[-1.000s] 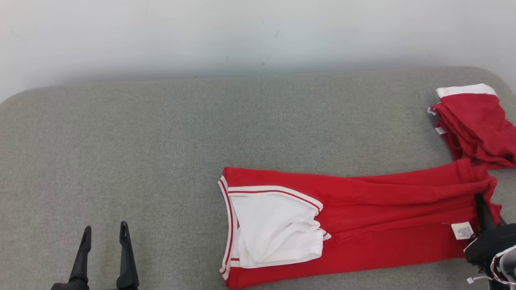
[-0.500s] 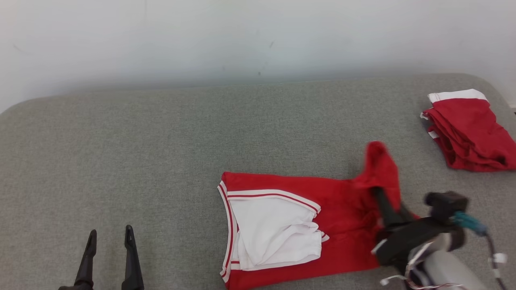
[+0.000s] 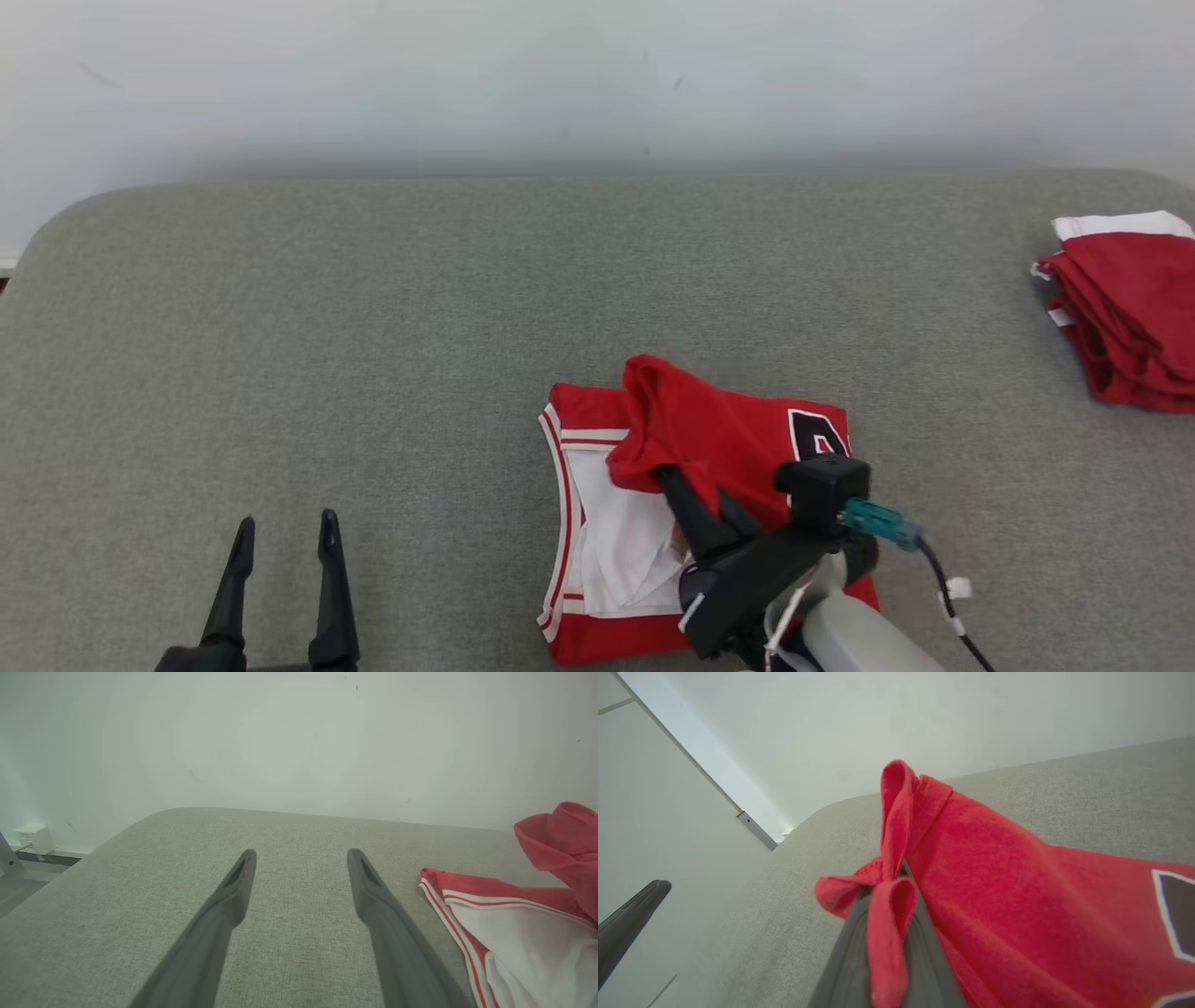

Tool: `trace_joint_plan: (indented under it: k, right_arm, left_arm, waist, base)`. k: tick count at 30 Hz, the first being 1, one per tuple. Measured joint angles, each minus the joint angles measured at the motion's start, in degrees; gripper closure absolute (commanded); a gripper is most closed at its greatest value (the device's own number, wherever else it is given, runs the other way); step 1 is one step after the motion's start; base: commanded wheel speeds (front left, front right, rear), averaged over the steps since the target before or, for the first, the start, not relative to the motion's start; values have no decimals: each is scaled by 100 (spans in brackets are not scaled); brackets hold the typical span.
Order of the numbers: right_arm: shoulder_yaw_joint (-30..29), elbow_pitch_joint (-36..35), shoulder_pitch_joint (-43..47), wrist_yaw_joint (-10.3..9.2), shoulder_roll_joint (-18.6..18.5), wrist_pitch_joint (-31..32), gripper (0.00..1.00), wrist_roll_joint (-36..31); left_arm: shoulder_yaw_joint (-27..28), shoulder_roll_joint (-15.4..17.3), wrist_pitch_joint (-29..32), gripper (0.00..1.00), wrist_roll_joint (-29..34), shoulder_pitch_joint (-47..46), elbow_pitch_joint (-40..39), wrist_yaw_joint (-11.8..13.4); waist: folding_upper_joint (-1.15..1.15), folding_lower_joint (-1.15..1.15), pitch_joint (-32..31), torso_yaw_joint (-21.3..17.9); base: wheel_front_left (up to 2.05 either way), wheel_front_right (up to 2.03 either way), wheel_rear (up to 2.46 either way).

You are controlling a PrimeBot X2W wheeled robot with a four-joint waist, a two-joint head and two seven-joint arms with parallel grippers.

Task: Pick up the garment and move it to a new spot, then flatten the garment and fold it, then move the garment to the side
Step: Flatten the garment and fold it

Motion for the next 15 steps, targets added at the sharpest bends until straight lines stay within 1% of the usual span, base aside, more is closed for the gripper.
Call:
trace_joint_plan:
  k: [3,8,9,10,11,15]
  right_arm:
    - [125,249,-114,0,124,22,100,-11]
    - [287,656,-246,0,192,-75,100,30]
    - [314,739,-279,0,202,-111,90,59]
    - [336,798,-323,0,203,-168,55,62]
    - [378,847,-366,0,202,-204,0,63]
    - [488,864,-483,0,212,-336,0,145]
  left_arm:
    - [-69,-1,0,0,-9,-83,40,1]
    - [-156,-1,0,0,-16,-188,103,8]
    - [-155,-1,0,0,-18,-187,123,12]
    - [-159,-1,0,0,-22,-188,136,20]
    - [-169,-1,0,0,-34,-188,151,38]
    - [-167,-1,0,0,-56,-186,186,87]
  waist:
    - [0,0,43,84]
    - [0,0,93,212]
    - [0,0,95,226]
    - [0,0,91,232]
    - [0,0,82,232]
    - [0,0,28,175]
  base:
    - [0,0,0]
    - [0,0,0]
    - [0,0,0]
    - [0,0,0]
    - [0,0,0]
    - [0,0,0]
